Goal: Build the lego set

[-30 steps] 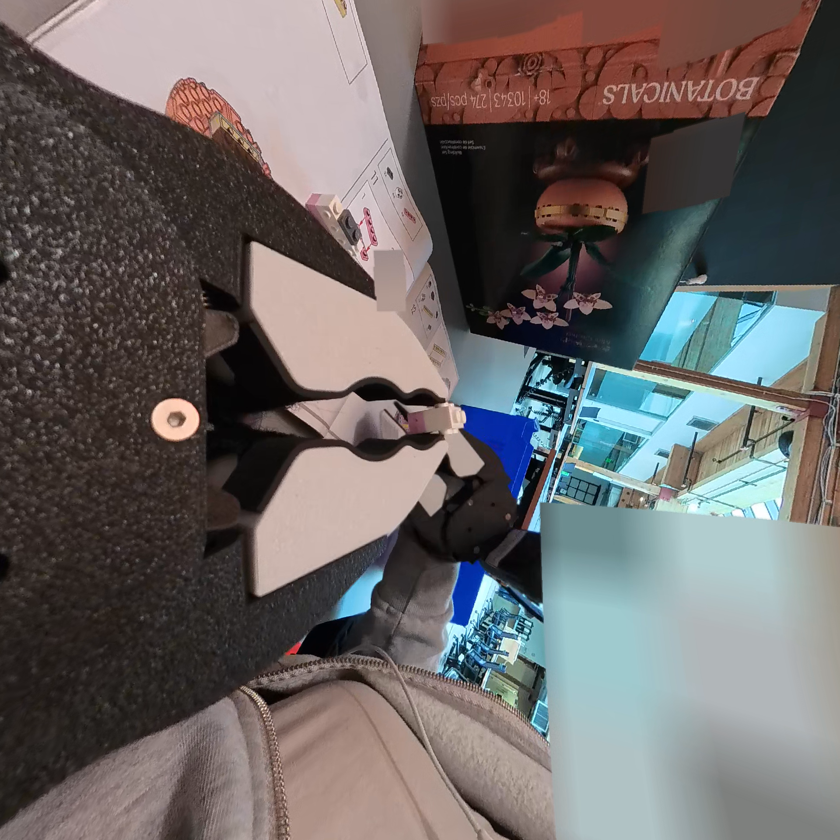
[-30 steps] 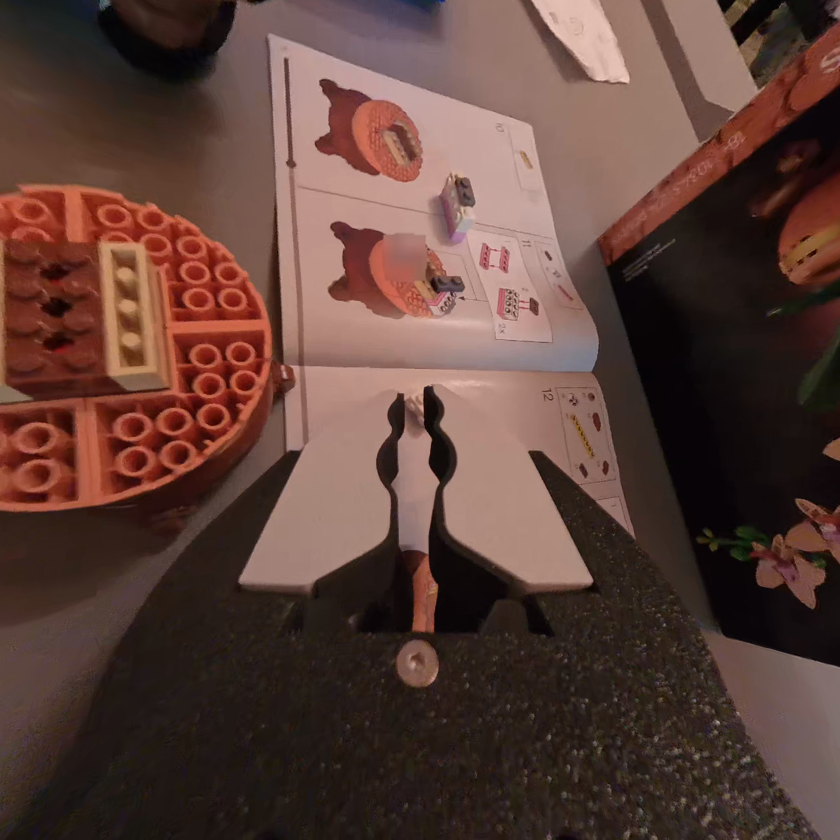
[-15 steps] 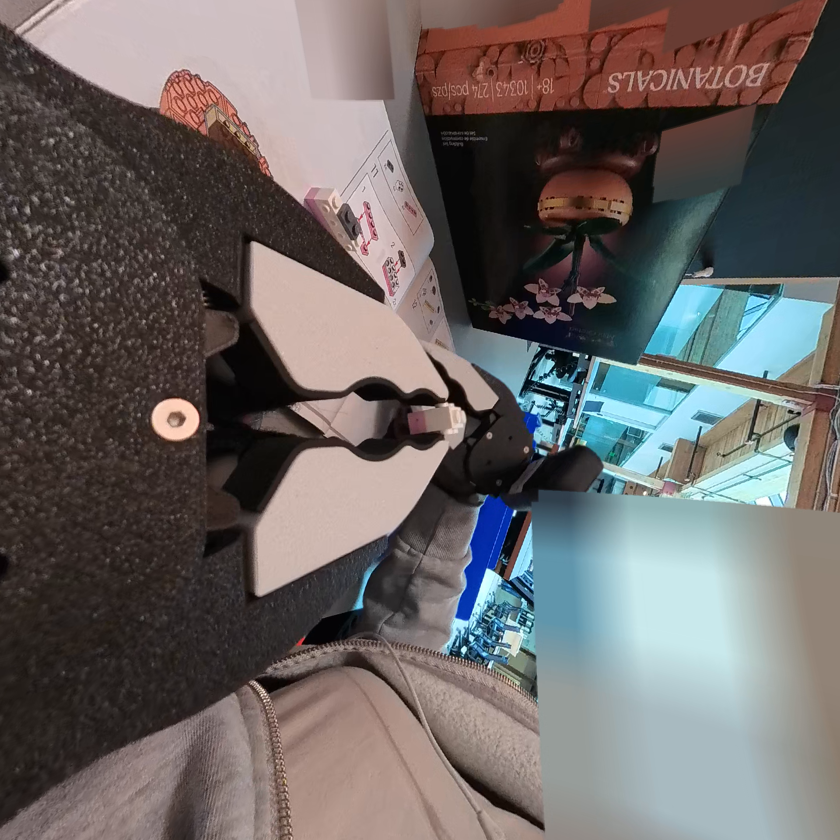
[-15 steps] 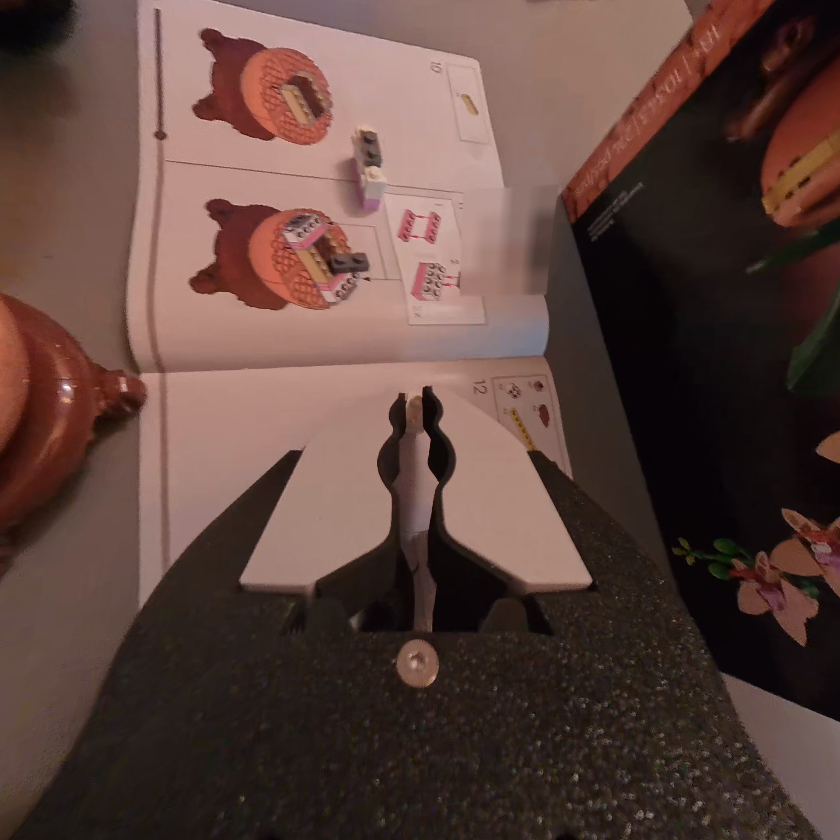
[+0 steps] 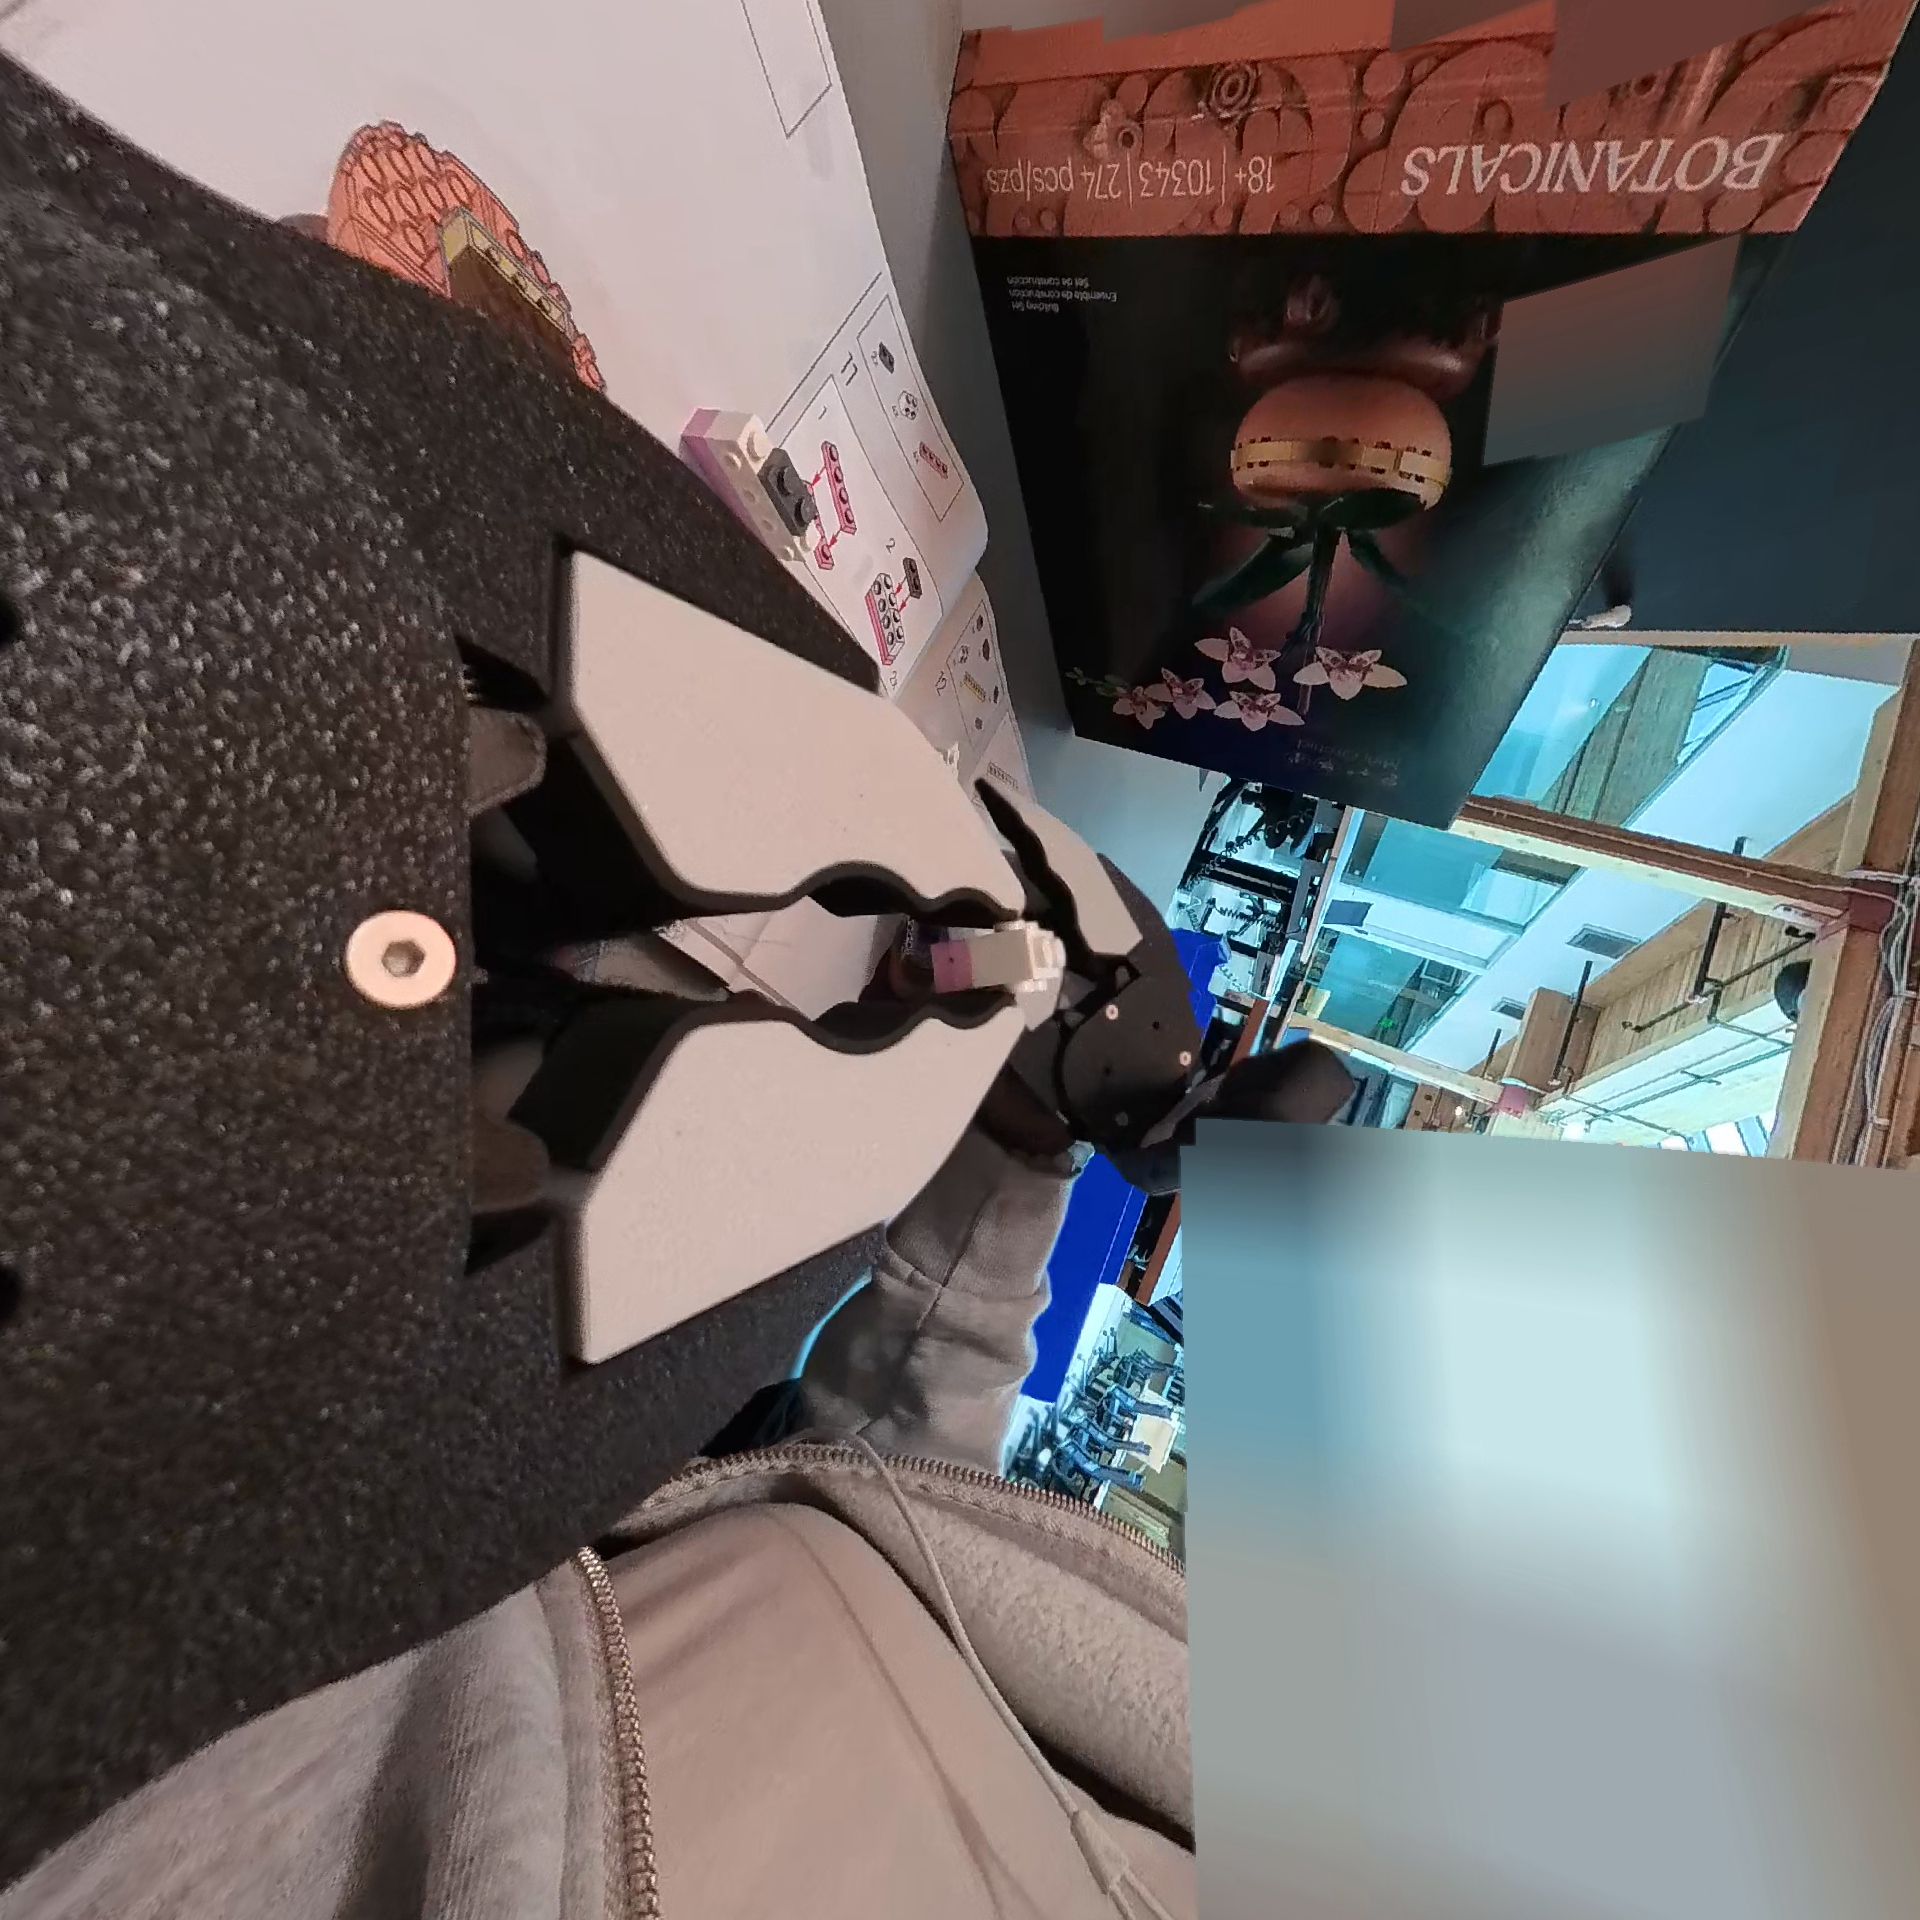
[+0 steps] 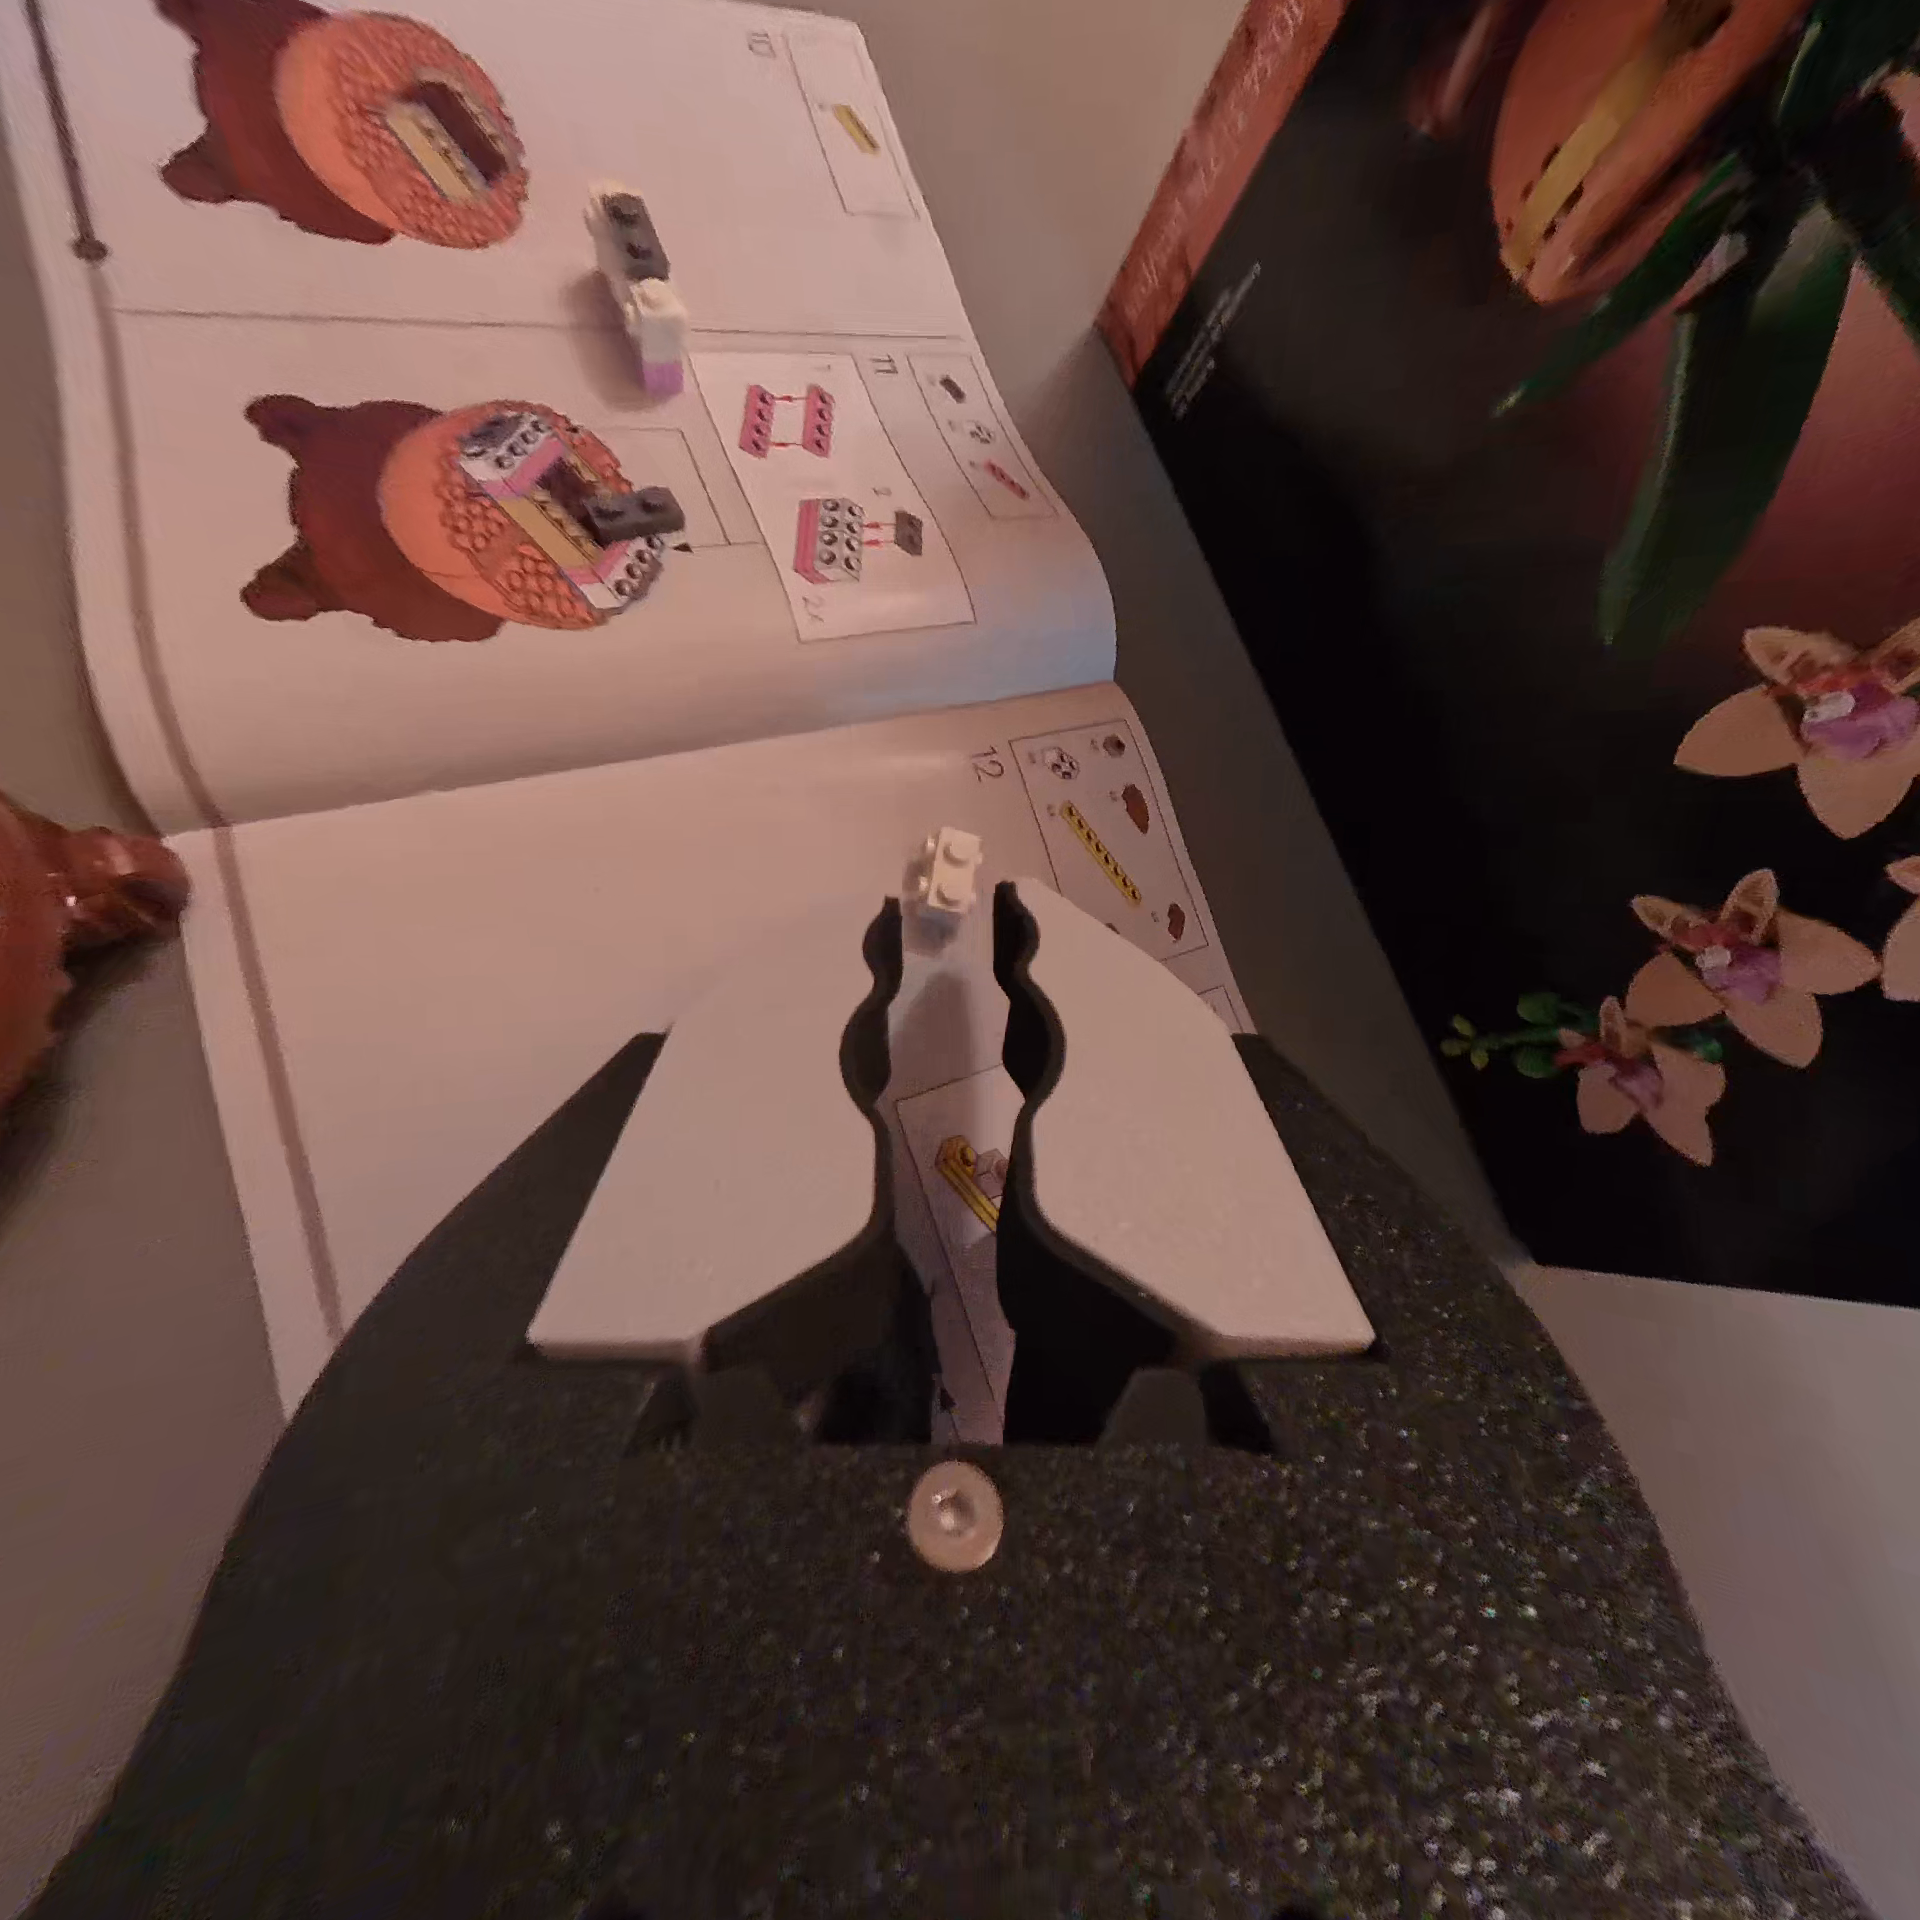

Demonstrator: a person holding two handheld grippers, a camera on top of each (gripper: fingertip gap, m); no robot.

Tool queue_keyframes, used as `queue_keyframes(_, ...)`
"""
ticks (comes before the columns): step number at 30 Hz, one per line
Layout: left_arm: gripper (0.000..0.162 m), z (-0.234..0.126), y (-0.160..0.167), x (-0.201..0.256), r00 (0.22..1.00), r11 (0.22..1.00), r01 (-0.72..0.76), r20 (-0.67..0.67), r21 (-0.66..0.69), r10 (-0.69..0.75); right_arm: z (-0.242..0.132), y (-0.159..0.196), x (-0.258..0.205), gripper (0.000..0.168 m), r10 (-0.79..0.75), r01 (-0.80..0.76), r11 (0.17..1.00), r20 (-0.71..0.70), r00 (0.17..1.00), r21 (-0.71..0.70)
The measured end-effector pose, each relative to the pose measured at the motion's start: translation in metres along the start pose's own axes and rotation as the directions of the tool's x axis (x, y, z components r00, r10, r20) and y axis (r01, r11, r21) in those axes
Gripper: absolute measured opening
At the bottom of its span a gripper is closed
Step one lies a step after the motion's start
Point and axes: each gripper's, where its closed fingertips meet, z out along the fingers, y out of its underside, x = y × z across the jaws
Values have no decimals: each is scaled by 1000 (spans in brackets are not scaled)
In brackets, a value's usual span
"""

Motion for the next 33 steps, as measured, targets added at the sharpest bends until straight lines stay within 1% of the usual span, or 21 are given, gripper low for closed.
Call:
queue_keyframes(4, 11, 2, 2, 3, 1000, 1000, -19, -9, -16, 19, 4, -4, 2, 16, 85, -86, 996, 57, 995, 20)
queue_keyframes(8, 11, 5, 4, 5, 999, 999, -36, -17, -28, 36, 11, 2, 1, 10, 61, -56, 997, 90, 994, -52)
queue_keyframes(11, 11, 7, 3, 8, 998, 999, -44, -41, -22, 43, 9, -3, -2, 9, 66, -61, 997, 135, 989, -43)
queue_keyframes(12, 11, 7, 3, 9, 997, 999, -47, -56, -16, 46, 5, -13, -7, 9, 100, -100, 995, 191, 976, -6)
queue_keyframes(14, 11, 7, 2, 13, 994, 999, -53, -91, -5, 53, -16, -53, -25, 9, 151, -206, 972, 362, 920, 117)
queue_keyframes(16, 10, 7, 0, 15, 992, 998, -57, -115, 5, 58, -44, -98, -41, 9, 110, -251, 940, 492, 863, 230)
queue_keyframes(18, 10, 8, 0, 17, 989, 997, -71, -129, 14, 73, -66, -131, -62, 9, 21, -222, 933, 572, 820, 284)
queue_keyframes(20, 10, 8, 0, 20, 986, 995, -97, -136, 16, 98, -71, -144, -80, 9, -57, -128, 955, 588, 807, 267)
queue_keyframes(22, 10, 9, 3, 24, 982, 992, -126, -143, 3, 125, -69, -146, -93, 9, -103, -47, 972, 602, 792, 229)
queue_keyframes(26, 10, 10, 9, 30, 971, 982, -187, -159, -29, 180, -58, -141, -102, 9, -125, 47, 989, 608, 784, 143)
queue_keyframes(33, 10, 8, 7, 33, 966, 980, -196, -174, -13, 191, -61, -143, -110, 9, -148, 100, 989, 636, 757, 110)
